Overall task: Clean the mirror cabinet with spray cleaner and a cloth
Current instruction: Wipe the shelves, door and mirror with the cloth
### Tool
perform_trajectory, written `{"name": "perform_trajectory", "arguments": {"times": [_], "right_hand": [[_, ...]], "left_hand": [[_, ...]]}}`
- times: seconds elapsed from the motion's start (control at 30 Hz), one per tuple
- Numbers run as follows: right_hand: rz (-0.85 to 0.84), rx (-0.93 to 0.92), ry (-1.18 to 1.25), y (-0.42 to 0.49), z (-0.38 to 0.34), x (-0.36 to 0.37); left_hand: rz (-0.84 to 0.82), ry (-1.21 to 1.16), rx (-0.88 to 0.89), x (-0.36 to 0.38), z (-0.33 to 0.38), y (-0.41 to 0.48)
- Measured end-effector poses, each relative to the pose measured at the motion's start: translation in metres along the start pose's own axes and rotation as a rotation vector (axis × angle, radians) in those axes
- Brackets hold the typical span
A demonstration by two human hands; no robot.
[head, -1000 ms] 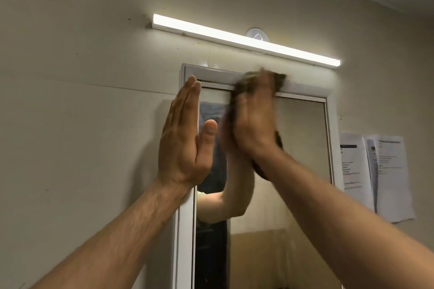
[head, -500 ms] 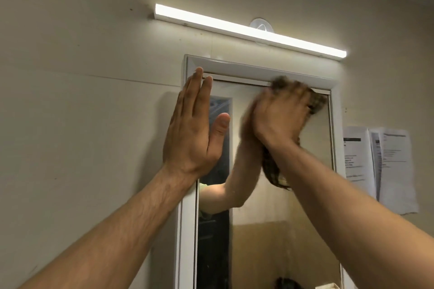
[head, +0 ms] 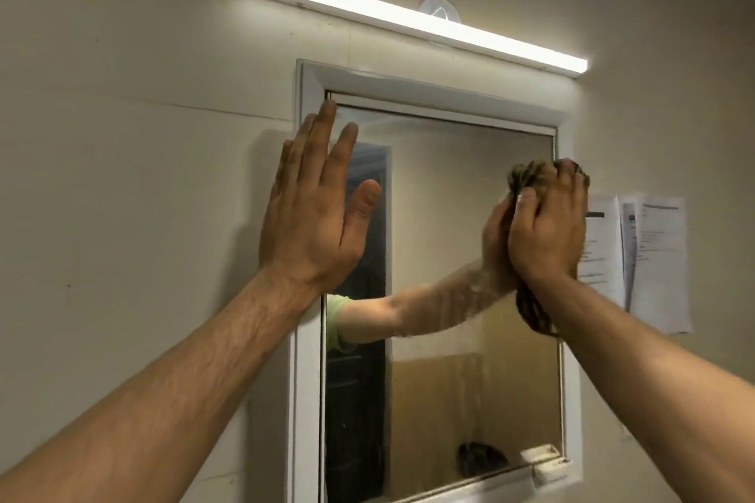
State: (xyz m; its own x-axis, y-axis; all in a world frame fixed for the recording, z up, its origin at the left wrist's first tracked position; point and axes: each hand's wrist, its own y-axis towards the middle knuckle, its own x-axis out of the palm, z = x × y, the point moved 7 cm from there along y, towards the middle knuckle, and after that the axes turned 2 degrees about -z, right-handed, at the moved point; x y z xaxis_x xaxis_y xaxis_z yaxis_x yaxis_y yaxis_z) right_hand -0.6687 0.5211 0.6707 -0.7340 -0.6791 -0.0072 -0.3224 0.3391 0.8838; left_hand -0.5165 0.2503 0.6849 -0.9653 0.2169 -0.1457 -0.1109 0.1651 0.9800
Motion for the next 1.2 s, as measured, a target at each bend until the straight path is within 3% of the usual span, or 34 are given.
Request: {"name": "perform_trajectory", "arguments": {"times": [0.07,0.13,0.17,0.27,0.33,0.4,0.43,0.57,0.63,0.7,0.73,0.83,0.87,0.9,0.93,1.03,1.07,1.1,1.13,1.2], "right_hand": [[0.047,0.185,-0.017,-0.018,-0.005,0.006],[0.006,0.093,-0.035,-0.041,-0.04,0.017],[-0.043,-0.107,-0.065,-0.056,-0.064,0.024],[-0.28,-1.041,-0.149,-0.132,-0.12,0.051],[-0.353,-1.357,-0.164,-0.153,-0.11,0.05],[-0.335,-1.275,-0.146,-0.136,-0.079,0.043],[-0.307,-1.102,-0.133,-0.119,-0.055,0.035],[-0.093,-0.112,-0.034,-0.077,0.053,-0.001],[0.005,0.103,-0.018,-0.092,0.06,-0.001],[-0.007,0.093,-0.009,-0.114,0.043,0.008],[-0.078,-0.037,-0.035,-0.13,0.03,0.015],[-0.382,-0.799,-0.166,-0.19,-0.004,0.03],[-0.447,-0.976,-0.179,-0.198,-0.006,0.029],[-0.467,-0.998,-0.163,-0.194,-0.005,0.027],[-0.433,-0.854,-0.126,-0.179,-0.006,0.027],[-0.109,0.159,0.025,-0.126,0.01,0.017],[-0.068,0.333,0.008,-0.123,-0.002,0.018],[-0.065,0.335,-0.006,-0.121,-0.024,0.024],[-0.077,0.195,-0.016,-0.12,-0.054,0.031],[-0.14,-0.315,-0.032,-0.136,-0.118,0.047]], "left_hand": [[0.006,0.012,-0.014,0.0,0.0,-0.003],[-0.007,0.041,-0.015,0.002,0.002,-0.005],[-0.019,0.049,-0.01,0.002,0.004,-0.008],[-0.045,0.073,-0.001,0.003,0.007,-0.02],[-0.085,0.115,0.001,0.005,0.009,-0.034],[-0.125,0.117,0.008,0.007,0.008,-0.052],[-0.146,0.115,0.015,0.009,0.009,-0.061],[-0.137,0.116,0.004,0.011,0.01,-0.087],[-0.094,0.113,-0.035,0.011,0.009,-0.088],[-0.07,0.114,-0.055,0.011,0.008,-0.088],[-0.067,0.117,-0.049,0.011,0.008,-0.088],[-0.075,0.123,-0.031,0.013,0.006,-0.089],[-0.072,0.12,-0.036,0.012,0.005,-0.09],[-0.063,0.115,-0.049,0.012,0.005,-0.092],[-0.05,0.11,-0.07,0.011,0.004,-0.093],[0.017,0.065,-0.186,0.008,0.001,-0.103],[0.041,0.032,-0.234,0.008,-0.001,-0.106],[0.062,-0.005,-0.278,0.007,-0.005,-0.108],[0.084,-0.047,-0.309,0.007,-0.008,-0.109],[0.121,-0.129,-0.308,0.006,-0.013,-0.11]]}}
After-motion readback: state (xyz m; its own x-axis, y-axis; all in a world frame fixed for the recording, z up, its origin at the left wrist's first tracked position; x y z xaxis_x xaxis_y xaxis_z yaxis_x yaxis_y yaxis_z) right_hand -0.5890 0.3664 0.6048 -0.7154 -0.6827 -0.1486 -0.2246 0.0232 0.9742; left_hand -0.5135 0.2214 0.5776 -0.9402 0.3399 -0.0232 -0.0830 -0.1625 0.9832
